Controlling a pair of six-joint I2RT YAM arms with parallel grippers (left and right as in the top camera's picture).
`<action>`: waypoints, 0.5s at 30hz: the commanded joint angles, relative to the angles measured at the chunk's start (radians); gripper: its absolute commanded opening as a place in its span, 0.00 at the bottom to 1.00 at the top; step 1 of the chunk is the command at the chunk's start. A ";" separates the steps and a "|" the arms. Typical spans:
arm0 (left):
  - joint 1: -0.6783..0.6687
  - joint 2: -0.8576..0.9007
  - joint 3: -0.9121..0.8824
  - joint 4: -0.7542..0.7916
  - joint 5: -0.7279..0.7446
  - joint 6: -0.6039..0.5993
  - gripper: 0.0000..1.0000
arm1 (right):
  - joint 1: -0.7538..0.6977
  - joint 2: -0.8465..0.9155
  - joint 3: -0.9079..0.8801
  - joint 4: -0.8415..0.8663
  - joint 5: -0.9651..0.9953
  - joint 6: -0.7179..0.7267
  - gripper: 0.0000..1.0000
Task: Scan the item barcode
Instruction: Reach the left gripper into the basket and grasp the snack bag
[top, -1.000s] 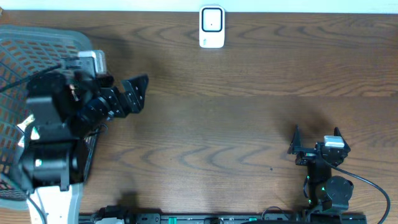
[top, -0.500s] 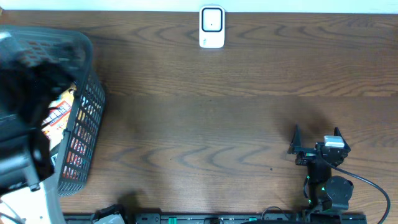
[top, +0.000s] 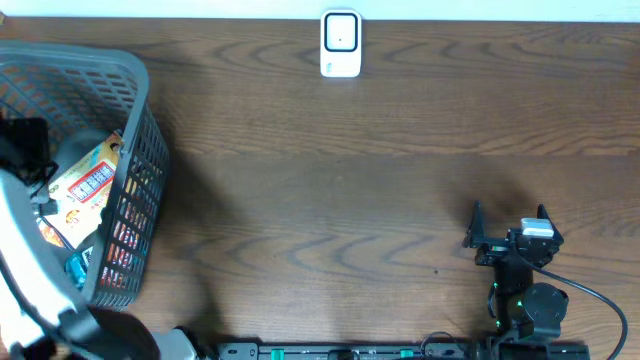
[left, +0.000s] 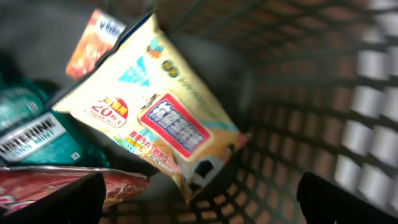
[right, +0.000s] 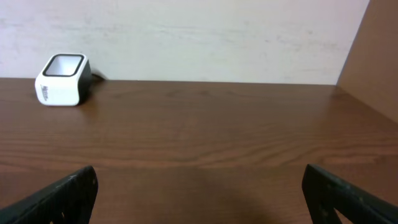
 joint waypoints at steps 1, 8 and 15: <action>0.002 0.114 0.001 -0.005 -0.009 -0.185 0.98 | -0.002 -0.005 -0.001 -0.003 -0.006 -0.008 0.99; 0.000 0.273 0.001 -0.006 -0.005 -0.249 0.98 | -0.002 -0.005 -0.001 -0.003 -0.006 -0.008 0.99; -0.008 0.393 0.000 -0.005 -0.005 -0.264 0.98 | -0.002 -0.005 -0.001 -0.003 -0.006 -0.008 0.99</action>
